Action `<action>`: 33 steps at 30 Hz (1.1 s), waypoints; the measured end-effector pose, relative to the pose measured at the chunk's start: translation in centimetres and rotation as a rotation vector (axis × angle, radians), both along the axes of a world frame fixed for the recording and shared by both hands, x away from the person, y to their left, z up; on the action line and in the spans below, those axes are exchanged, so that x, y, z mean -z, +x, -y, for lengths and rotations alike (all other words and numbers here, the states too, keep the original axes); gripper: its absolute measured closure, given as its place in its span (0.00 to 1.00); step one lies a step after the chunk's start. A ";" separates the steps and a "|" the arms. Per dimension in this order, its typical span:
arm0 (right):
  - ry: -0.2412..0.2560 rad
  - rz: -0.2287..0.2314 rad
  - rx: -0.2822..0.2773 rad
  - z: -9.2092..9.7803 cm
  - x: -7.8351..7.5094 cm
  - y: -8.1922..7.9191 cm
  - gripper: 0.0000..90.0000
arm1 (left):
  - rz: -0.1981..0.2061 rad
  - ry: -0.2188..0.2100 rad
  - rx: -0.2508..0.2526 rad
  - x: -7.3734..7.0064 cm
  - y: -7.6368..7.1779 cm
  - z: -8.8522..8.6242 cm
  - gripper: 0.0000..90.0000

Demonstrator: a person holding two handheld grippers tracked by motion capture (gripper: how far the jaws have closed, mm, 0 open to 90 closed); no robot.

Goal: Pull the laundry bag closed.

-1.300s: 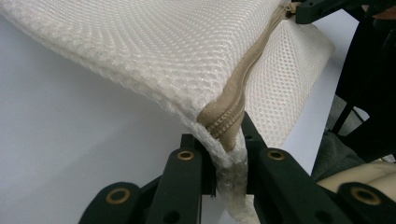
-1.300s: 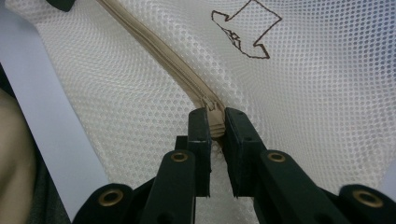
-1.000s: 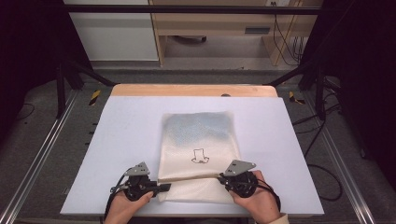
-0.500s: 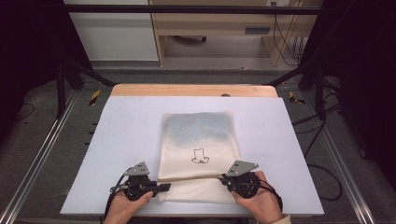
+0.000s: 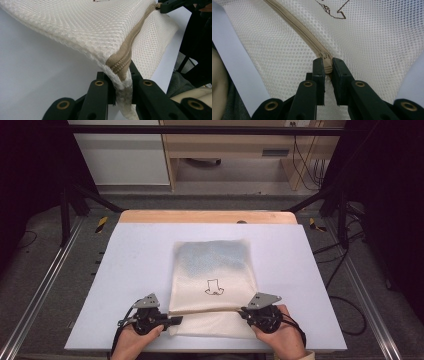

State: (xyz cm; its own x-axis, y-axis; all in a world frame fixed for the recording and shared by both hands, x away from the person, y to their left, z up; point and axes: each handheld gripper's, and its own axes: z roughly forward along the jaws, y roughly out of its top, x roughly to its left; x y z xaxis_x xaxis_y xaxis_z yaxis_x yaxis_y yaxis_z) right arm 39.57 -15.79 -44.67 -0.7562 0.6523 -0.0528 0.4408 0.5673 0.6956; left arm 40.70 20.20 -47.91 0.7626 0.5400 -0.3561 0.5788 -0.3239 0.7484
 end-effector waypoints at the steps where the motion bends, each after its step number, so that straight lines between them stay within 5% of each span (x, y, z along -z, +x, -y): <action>1: 0.000 -0.002 0.000 0.1 0.0 0.0 0.90 | 0.000 0.000 0.001 0.0 0.0 0.0 0.92; 33: 0.008 -0.010 0.050 1.7 0.3 -0.2 0.90 | 0.006 -0.006 -0.006 -0.2 0.0 -0.1 0.92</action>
